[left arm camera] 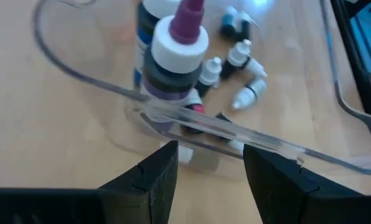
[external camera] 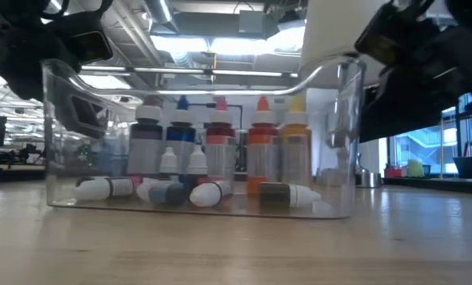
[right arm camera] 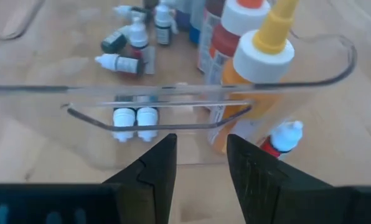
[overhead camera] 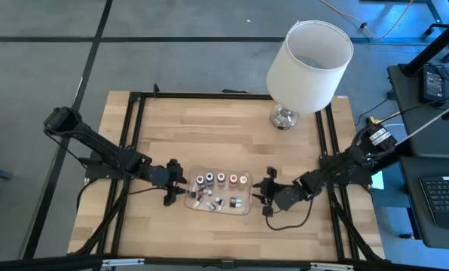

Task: Pick & Place food coloring
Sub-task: Adjust the container, then put the small red food coloring bottle into the container

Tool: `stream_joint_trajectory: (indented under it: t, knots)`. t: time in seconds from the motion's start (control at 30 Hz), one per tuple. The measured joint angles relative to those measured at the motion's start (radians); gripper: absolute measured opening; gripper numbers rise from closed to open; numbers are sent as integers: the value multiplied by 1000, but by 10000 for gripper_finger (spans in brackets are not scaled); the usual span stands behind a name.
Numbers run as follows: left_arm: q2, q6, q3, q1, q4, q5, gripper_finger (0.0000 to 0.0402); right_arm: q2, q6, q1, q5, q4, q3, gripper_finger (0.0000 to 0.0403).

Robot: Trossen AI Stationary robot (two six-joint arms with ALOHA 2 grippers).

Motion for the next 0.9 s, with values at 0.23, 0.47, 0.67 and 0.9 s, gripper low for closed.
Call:
stream_joint_trajectory:
  t: [0.23,0.47,0.67,0.9]
  knots:
    - [-2,-80,0,-61,-23,-20,177,0,-52,-85,-114,14,0,145]
    - [-44,-141,1,-78,-165,-70,178,-19,-43,-88,-155,-35,0,145]
    - [-166,-153,0,-86,-242,-105,180,-162,16,-54,-178,-245,1,145]
    - [-373,-42,0,-204,-307,-442,178,-462,-19,64,3,-429,-61,145]
